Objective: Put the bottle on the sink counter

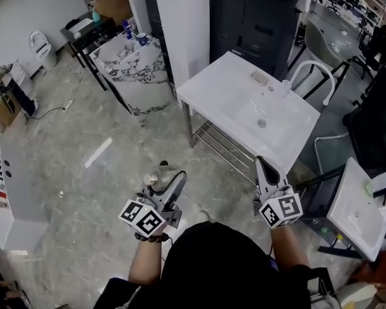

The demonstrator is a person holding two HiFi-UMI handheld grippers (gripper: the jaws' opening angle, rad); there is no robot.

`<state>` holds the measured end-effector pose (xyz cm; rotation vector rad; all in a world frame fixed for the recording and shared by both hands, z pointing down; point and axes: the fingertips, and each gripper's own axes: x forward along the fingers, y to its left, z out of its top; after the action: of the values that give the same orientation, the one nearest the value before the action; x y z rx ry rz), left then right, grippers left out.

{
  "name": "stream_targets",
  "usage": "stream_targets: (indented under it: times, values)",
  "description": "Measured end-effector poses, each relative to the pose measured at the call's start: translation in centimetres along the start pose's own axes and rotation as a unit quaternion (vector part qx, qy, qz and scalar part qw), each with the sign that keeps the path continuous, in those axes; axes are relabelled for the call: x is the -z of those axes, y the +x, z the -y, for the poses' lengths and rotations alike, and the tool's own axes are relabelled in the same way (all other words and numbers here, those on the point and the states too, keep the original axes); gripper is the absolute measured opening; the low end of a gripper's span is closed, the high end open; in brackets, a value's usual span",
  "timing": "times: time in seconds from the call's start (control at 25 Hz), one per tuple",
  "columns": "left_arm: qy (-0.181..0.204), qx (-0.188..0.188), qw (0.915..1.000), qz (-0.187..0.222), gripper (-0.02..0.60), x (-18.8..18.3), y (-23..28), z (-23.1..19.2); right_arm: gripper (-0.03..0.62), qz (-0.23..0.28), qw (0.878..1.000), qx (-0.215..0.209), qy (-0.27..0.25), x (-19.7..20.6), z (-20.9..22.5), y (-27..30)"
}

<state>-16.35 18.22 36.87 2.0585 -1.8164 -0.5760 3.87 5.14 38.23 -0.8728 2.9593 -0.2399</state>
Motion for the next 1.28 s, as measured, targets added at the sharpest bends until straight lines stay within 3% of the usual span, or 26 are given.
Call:
stream_targets:
  times: [0.44, 0.64, 0.96, 1.28]
  values:
    - [-0.026, 0.005, 0.9995, -0.018, 0.353, -0.3, 3.5, -4.2, 0.031, -0.016, 1.0, -0.011, -0.01, 0.4, -0.1, 5.4]
    - [-0.018, 0.007, 0.9997, -0.012, 0.351, -1.4, 6.4, -5.2, 0.031, -0.013, 0.998, -0.059, -0.016, 0.6, 1.1, 8.6]
    - [-0.004, -0.005, 1.0, -0.007, 0.351, -3.0, 14.1, -8.1, 0.031, 0.004, 0.996, -0.087, -0.013, -1.0, 7.1, 16.6]
    - [0.002, 0.004, 0.9998, -0.017, 0.351, -2.1, 23.6, -9.6, 0.031, 0.0, 0.997, -0.075, -0.007, -1.0, 14.6, 20.9]
